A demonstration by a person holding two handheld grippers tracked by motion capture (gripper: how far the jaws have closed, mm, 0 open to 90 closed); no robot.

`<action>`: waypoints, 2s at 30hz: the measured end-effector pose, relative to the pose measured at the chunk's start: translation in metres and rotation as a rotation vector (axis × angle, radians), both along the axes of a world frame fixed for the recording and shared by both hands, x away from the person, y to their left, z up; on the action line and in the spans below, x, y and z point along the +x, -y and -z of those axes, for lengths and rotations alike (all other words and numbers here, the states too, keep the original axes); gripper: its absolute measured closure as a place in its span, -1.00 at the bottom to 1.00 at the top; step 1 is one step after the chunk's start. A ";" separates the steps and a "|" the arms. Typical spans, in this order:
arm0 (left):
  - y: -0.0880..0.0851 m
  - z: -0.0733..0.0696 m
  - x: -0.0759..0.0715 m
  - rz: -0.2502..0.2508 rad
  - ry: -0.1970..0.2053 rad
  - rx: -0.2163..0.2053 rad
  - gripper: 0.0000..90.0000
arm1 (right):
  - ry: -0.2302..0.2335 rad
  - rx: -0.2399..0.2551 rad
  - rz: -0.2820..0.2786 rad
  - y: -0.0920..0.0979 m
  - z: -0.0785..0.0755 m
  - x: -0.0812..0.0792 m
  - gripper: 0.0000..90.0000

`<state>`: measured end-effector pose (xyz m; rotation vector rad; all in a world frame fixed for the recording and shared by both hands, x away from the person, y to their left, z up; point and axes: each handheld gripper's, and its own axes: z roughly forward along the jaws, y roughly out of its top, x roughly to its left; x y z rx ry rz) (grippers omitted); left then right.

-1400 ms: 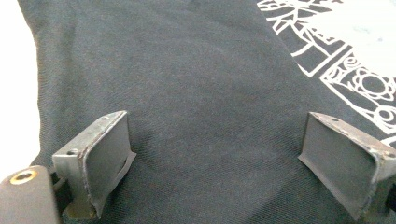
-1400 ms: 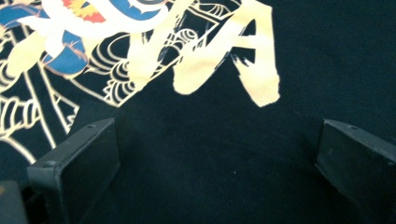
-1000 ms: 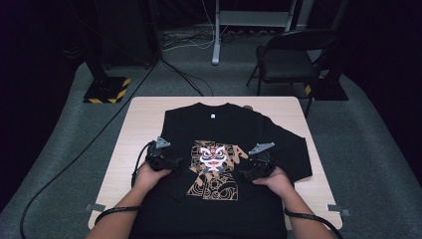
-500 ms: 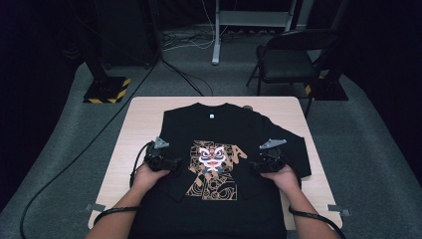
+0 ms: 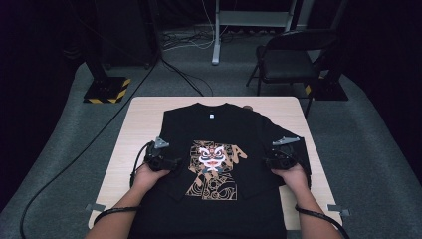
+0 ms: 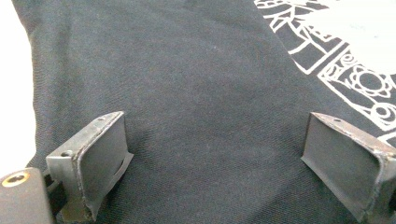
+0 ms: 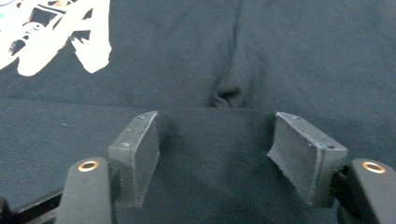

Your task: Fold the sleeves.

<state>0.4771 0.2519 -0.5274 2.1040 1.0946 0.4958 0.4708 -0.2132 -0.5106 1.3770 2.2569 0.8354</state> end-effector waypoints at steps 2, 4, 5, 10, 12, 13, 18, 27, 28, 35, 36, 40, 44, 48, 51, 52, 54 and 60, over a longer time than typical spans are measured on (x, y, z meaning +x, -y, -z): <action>0.000 0.000 0.000 0.000 0.000 0.001 -0.84 | 0.000 0.000 0.001 0.001 0.000 0.000 -0.26; 0.000 0.000 0.000 0.000 0.000 0.001 -0.83 | -0.002 0.002 0.003 0.002 0.000 0.000 -0.24; 0.000 0.000 0.000 -0.001 0.001 0.001 -0.83 | -0.001 0.000 0.004 0.002 0.000 0.000 -0.22; 0.000 0.000 0.000 -0.001 0.000 0.001 -0.84 | 0.006 -0.018 0.011 0.007 -0.002 0.000 -0.18; 0.000 0.000 0.000 0.000 0.000 0.001 -0.84 | -0.004 -0.020 0.027 0.010 -0.002 0.000 -0.18; 0.000 0.000 0.000 0.000 0.000 0.001 -0.84 | -0.006 -0.017 0.034 0.012 -0.002 0.000 -0.18; 0.000 0.000 0.000 0.000 0.000 0.001 -0.84 | -0.010 0.000 0.050 0.021 -0.001 0.001 -0.17; 0.000 0.000 0.000 0.000 0.000 0.001 -0.84 | 0.035 -0.070 0.054 0.027 -0.008 -0.002 -0.01; 0.000 0.000 0.000 0.000 0.000 0.001 -0.84 | 0.033 -0.069 0.065 0.030 -0.008 -0.002 0.01; 0.000 0.000 0.000 0.000 0.000 0.001 -0.84 | -0.005 -0.018 0.176 0.058 -0.005 -0.002 0.11; 0.000 0.000 0.000 0.000 0.000 0.001 -0.84 | -0.009 -0.014 0.187 0.061 -0.004 -0.002 0.11; 0.000 0.000 0.000 0.000 0.000 0.001 -0.84 | -0.009 0.006 0.219 0.072 -0.003 -0.002 0.12; 0.000 0.000 0.000 0.000 0.000 0.001 -0.84 | -0.005 0.014 0.239 0.079 -0.002 -0.003 0.15; 0.000 0.000 0.000 0.000 0.000 0.001 -0.84 | 0.002 0.015 0.261 0.086 -0.002 -0.004 0.17; 0.000 0.000 0.000 0.000 0.000 0.001 -0.84 | 0.002 0.007 0.278 0.089 -0.003 -0.005 0.16; 0.000 0.000 0.000 0.000 0.000 0.001 -0.84 | 0.005 -0.005 0.283 0.089 -0.003 -0.005 0.16; 0.000 0.000 0.000 0.000 0.000 0.001 -0.84 | 0.014 -0.022 0.292 0.090 -0.004 -0.006 0.17; 0.000 0.000 0.000 0.000 0.000 0.001 -0.84 | 0.031 -0.014 0.341 0.099 -0.008 -0.008 0.21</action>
